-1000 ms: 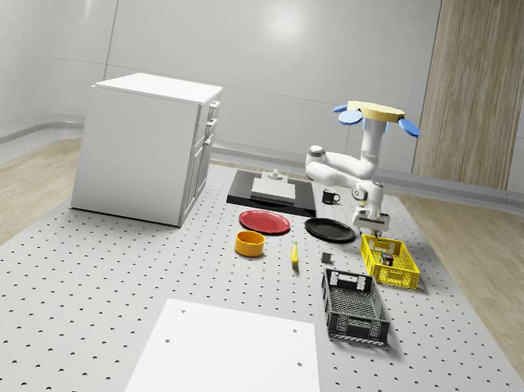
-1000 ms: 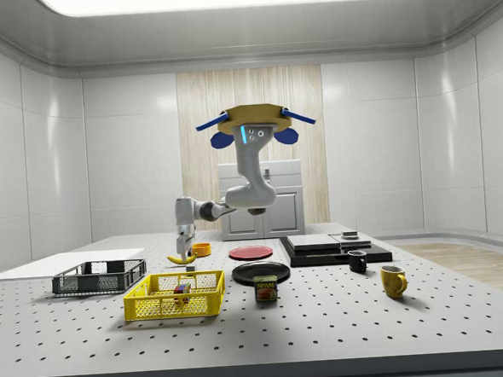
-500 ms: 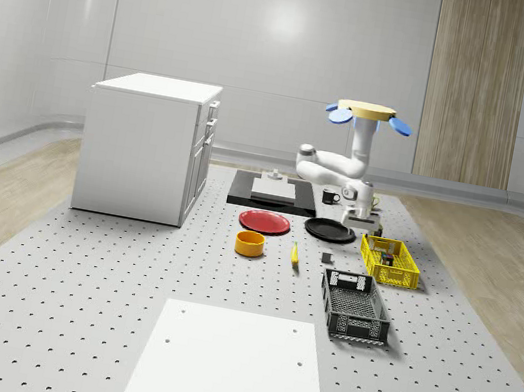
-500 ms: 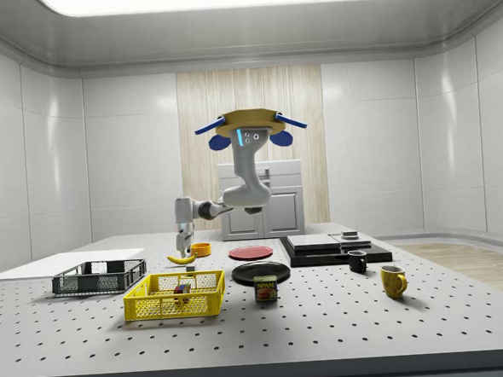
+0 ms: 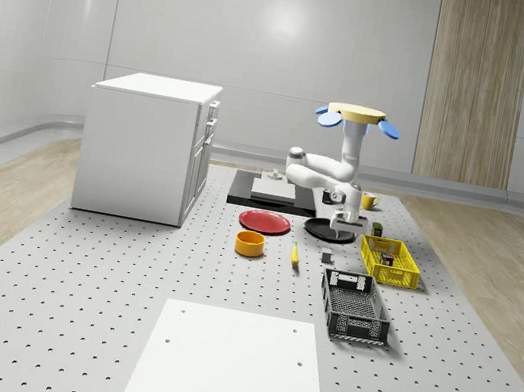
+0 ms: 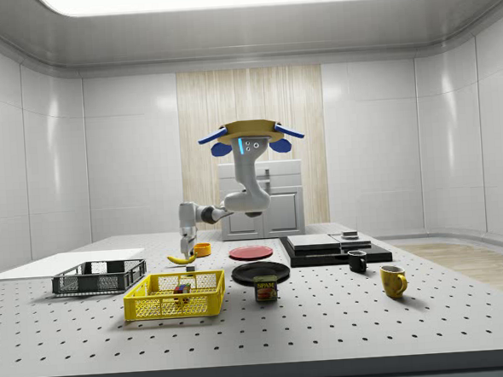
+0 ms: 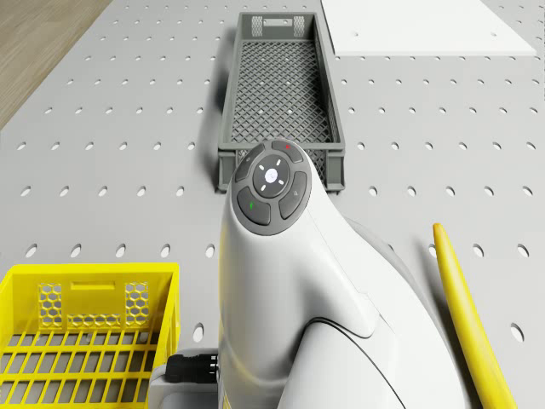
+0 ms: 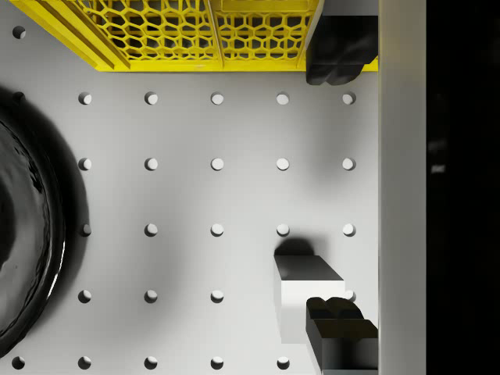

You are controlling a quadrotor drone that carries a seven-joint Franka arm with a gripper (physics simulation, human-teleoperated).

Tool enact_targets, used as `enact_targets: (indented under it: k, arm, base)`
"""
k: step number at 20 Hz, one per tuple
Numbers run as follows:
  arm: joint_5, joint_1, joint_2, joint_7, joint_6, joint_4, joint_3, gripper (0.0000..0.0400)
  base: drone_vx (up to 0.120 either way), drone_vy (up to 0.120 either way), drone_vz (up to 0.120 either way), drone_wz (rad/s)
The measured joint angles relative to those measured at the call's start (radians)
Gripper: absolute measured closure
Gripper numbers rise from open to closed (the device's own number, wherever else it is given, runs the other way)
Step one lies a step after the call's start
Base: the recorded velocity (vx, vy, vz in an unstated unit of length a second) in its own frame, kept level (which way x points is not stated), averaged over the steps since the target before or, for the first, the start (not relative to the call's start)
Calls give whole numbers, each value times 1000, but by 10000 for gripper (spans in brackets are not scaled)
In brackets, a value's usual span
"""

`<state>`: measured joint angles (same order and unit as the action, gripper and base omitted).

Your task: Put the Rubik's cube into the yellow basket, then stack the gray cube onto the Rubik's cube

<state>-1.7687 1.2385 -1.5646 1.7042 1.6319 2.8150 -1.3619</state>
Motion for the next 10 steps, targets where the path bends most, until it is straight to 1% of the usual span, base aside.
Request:
enact_targets:
  k: [3, 6, 7, 8, 10]
  arm:
    - [0, 0, -1, 0, 1, 0, 0, 0]
    - [1, 0, -2, 0, 2, 0, 0, 0]
    - [1, 1, -2, 0, 2, 0, 0, 0]
    - [1, 1, -3, 0, 3, 0, 0, 0]
    - [1, 1, -3, 1, 3, 0, 0, 0]
  base:
    - [0, -120, -120, 0]
    - [0, -120, 0, 0]
    - [40, -120, 0, 0]
    - [120, -120, 0, 0]
    - [20, -120, 0, 0]
